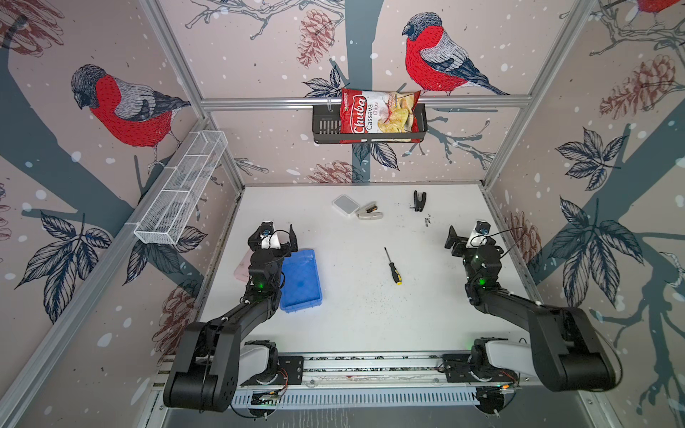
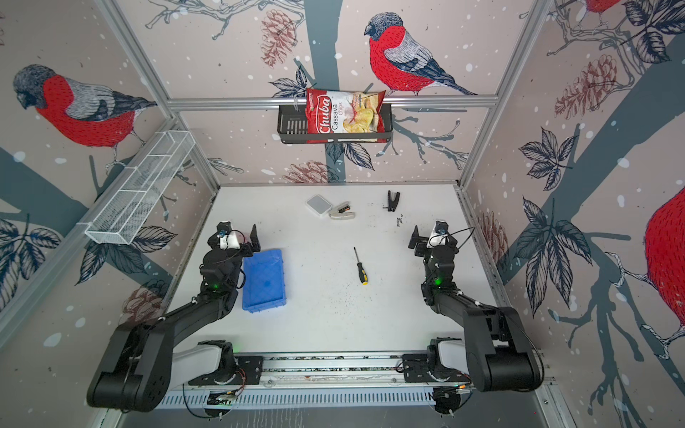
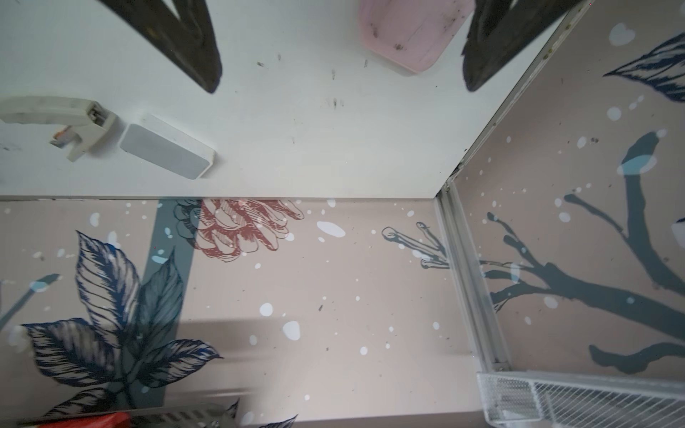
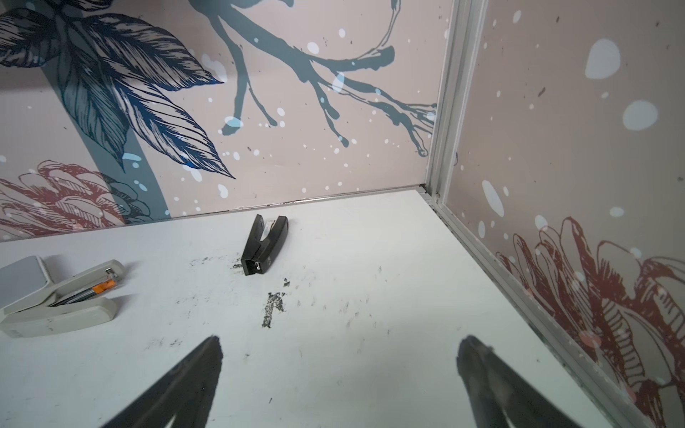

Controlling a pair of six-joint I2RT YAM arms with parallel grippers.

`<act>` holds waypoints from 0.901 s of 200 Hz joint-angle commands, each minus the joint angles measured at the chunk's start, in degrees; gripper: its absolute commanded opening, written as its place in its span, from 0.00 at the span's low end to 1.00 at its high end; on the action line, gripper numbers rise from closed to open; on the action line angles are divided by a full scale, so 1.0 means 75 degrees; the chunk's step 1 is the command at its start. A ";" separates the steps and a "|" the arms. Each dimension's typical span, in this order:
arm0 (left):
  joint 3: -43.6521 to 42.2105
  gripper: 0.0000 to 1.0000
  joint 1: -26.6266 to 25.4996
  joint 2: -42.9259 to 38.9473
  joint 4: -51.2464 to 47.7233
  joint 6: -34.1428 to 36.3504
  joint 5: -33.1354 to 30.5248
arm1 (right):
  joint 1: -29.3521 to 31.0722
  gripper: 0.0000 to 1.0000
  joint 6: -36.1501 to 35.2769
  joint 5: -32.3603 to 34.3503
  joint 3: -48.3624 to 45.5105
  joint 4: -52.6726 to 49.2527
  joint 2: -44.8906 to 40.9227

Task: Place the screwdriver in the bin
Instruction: 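Move the right gripper toward the black-and-yellow screwdriver while the left arm rises, then lower the right gripper and grasp the screwdriver by its handle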

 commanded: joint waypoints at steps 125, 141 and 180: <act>0.0958 1.00 -0.3471 -0.2163 -0.3810 -0.0547 0.0969 | 0.4026 1.00 0.0780 0.0725 0.1439 -0.4707 -0.1767; 0.0955 1.00 -0.3891 -0.2143 -0.3758 -0.0467 0.1211 | 0.4512 1.00 0.1083 0.0960 0.1696 -0.5127 -0.1409; 0.0737 1.00 -0.4072 -0.2140 -0.3837 -0.0200 0.2890 | 0.5077 1.00 0.2036 0.1208 0.2181 -0.5979 -0.0282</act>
